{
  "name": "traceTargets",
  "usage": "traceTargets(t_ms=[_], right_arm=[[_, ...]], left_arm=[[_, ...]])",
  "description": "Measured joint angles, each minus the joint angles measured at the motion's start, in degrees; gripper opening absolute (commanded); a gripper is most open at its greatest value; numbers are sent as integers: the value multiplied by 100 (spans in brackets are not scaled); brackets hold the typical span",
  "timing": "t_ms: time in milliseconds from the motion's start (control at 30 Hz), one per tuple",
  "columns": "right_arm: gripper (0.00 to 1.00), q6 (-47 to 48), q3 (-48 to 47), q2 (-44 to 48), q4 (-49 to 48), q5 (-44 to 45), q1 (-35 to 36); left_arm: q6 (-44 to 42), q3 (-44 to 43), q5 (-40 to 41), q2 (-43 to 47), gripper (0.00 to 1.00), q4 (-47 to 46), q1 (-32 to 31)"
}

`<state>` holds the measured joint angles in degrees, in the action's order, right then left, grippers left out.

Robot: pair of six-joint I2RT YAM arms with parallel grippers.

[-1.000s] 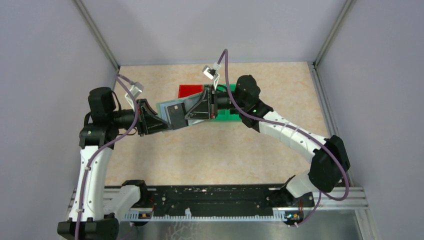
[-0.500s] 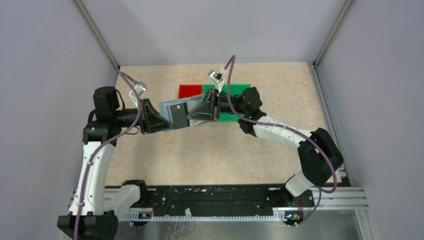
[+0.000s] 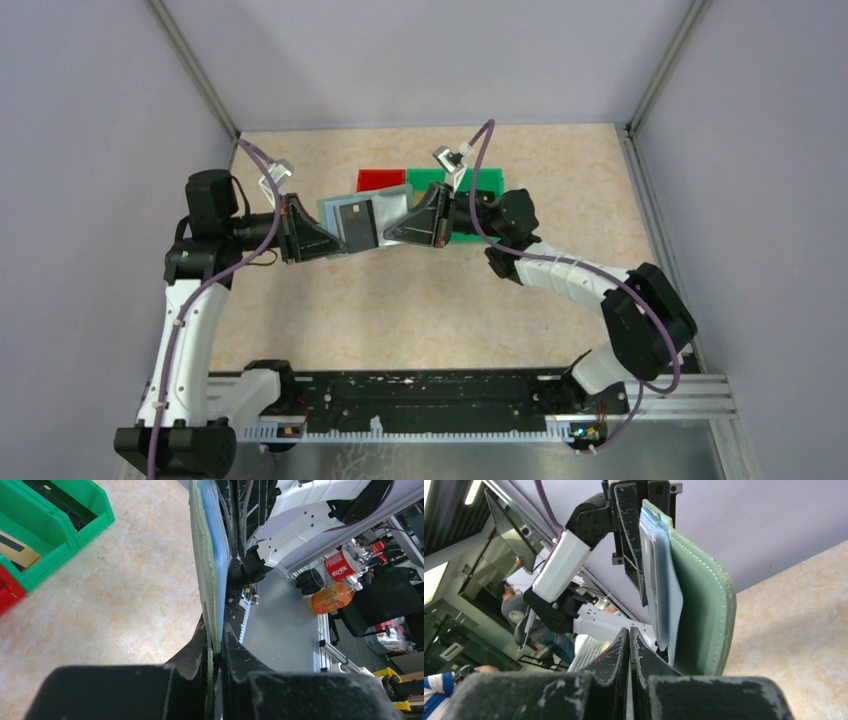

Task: Take the credit cards out of the card holder
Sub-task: Remove the credit card from the card holder.

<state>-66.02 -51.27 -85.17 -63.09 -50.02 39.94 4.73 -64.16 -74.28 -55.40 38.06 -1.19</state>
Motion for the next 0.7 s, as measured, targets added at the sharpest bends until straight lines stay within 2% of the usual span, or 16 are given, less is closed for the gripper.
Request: traceTargets(t_ms=[167,233,467,700], right_arm=[[0,190,138,201,59,133,0],[13,258,142,221,85,162,0],[31,479,-35,177,474,210,0],[35,859,-647,26,973,243,35]], left_arm=[[-7,-9,17,-2,0,11,4],[-9,-11,13,2,0,9,4],[-81,-11,-33,2,0,13,7],[-424,-11,-61,28,0,186,7]])
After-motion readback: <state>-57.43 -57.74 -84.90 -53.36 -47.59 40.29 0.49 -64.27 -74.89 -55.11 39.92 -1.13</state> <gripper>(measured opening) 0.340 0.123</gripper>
